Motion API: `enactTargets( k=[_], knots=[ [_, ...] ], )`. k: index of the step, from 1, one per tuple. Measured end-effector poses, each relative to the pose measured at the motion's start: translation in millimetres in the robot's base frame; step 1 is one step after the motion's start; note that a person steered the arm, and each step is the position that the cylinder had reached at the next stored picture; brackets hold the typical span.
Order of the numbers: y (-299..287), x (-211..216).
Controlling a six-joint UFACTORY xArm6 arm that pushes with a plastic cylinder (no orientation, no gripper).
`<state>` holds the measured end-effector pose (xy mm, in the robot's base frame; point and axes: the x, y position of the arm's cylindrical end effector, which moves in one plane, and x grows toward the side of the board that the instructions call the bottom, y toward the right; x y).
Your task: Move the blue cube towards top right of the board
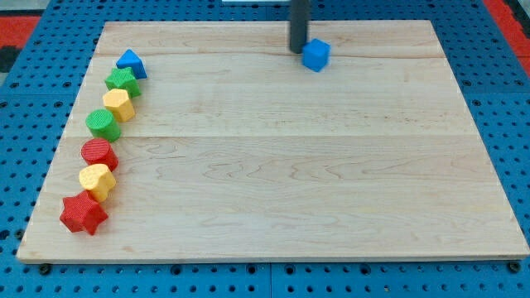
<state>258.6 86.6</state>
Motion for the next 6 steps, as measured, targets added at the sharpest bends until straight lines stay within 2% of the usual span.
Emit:
enactTargets(
  k=[1,2,3,4,5,6],
  knots=[
    [38,0],
    [11,3],
    [10,7],
    [44,14],
    [0,60],
    [61,88]
  ],
)
